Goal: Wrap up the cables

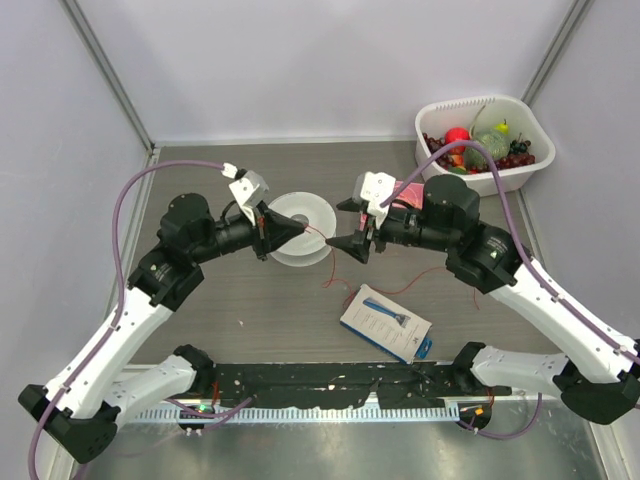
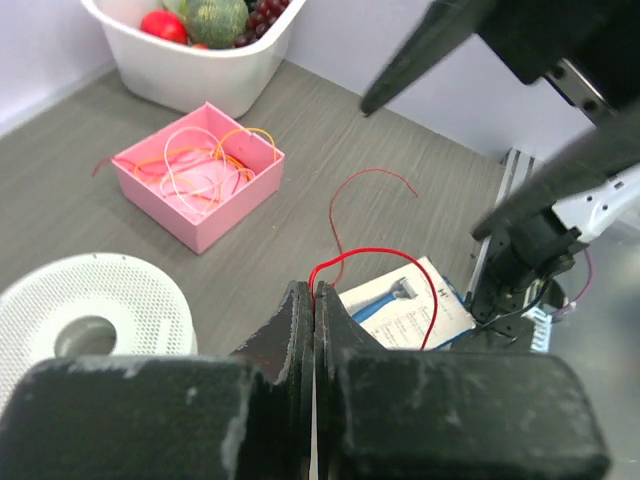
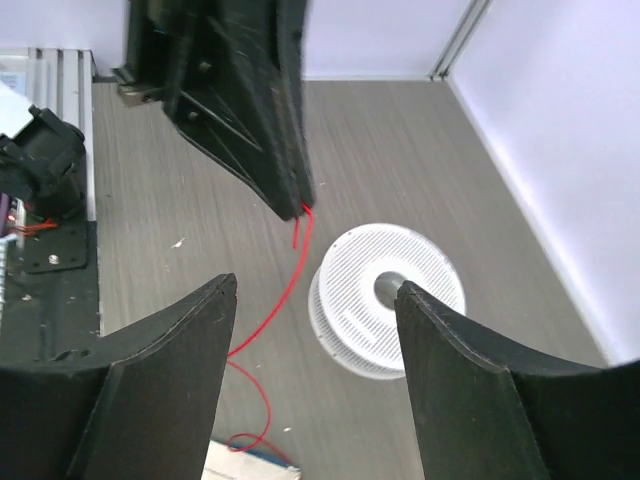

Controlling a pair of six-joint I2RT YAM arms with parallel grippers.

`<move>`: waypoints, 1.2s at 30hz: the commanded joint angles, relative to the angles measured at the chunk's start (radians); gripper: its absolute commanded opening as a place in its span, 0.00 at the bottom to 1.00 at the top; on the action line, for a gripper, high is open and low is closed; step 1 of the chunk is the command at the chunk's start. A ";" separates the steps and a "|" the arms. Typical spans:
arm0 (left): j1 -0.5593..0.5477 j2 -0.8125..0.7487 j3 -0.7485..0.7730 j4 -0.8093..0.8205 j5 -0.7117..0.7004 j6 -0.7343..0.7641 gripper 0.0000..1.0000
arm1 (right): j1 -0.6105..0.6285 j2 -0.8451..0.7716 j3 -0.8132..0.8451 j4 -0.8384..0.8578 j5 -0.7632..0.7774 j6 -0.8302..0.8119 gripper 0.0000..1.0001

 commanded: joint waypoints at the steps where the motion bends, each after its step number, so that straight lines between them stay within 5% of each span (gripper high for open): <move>1: -0.001 0.015 0.042 0.018 -0.095 -0.236 0.00 | 0.093 0.030 0.036 0.044 0.114 -0.175 0.70; 19: 0.014 0.019 0.036 0.076 -0.018 -0.431 0.00 | 0.314 0.015 -0.133 0.288 0.548 -0.497 0.52; 36: 0.016 0.021 0.033 0.090 0.026 -0.429 0.00 | 0.317 0.024 -0.136 0.250 0.490 -0.506 0.38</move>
